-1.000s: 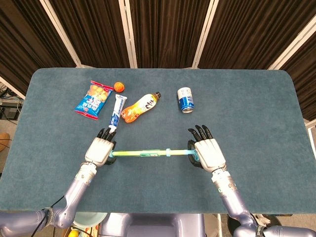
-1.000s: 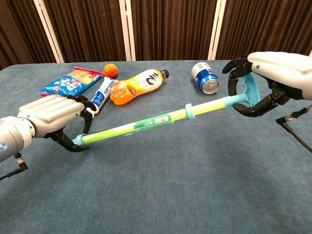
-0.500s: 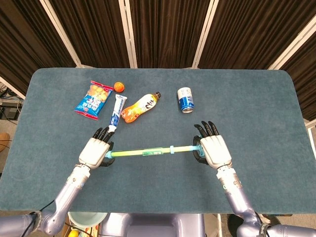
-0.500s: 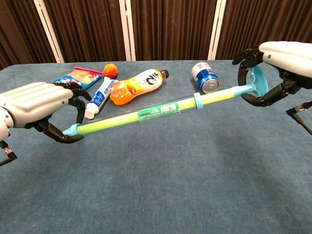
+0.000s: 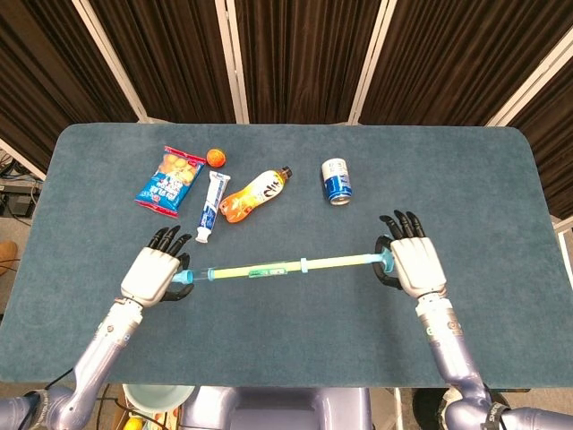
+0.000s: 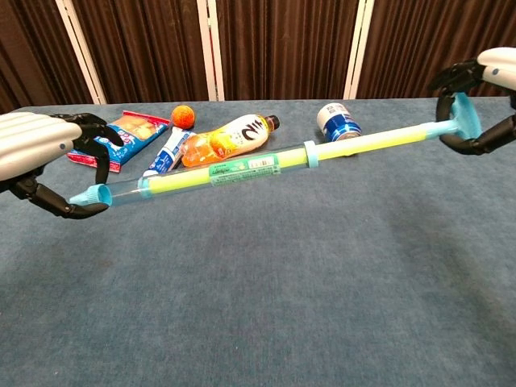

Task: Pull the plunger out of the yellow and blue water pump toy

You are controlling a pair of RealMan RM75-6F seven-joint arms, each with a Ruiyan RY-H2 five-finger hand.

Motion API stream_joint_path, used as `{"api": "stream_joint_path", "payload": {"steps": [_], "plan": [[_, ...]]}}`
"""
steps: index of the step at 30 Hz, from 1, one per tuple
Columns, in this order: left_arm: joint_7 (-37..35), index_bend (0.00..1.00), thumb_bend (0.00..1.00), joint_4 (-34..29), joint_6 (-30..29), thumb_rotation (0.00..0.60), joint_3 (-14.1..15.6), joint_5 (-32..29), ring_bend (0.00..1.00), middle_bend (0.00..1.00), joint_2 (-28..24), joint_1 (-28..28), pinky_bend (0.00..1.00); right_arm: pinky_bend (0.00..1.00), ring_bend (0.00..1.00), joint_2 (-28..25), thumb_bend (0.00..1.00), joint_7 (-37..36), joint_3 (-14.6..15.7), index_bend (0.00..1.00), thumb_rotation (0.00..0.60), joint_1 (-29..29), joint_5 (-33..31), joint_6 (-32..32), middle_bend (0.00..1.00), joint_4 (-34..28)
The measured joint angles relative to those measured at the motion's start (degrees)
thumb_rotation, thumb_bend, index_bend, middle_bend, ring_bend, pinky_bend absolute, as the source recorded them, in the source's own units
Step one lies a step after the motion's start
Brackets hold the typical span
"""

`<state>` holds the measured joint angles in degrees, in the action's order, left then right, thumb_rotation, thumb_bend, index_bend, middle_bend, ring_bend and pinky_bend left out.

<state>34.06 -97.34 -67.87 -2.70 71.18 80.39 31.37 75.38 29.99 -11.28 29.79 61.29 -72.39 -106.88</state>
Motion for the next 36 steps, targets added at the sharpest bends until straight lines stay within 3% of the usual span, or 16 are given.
{"api": "stream_joint_path", "payload": {"steps": [16,36], "plan": [[-3.7,0.54,0.31,-2.3,-2.2,0.600,0.4,2.6,0.00,0.13,-6.1,-2.2,0.09,0.00,0.05,-4.1,0.61,-3.8,-1.0,0.71,0.600,-2.6,-0.9,-2.2,0.16,0.2],[-5.5,0.55,0.31,-2.0,-1.2,0.600,0.1,3.1,0.00,0.13,-6.4,-2.5,0.09,0.00,0.06,-5.0,0.61,-2.8,-4.6,0.71,0.600,-4.6,-6.2,-7.8,0.17,-0.6]]}}
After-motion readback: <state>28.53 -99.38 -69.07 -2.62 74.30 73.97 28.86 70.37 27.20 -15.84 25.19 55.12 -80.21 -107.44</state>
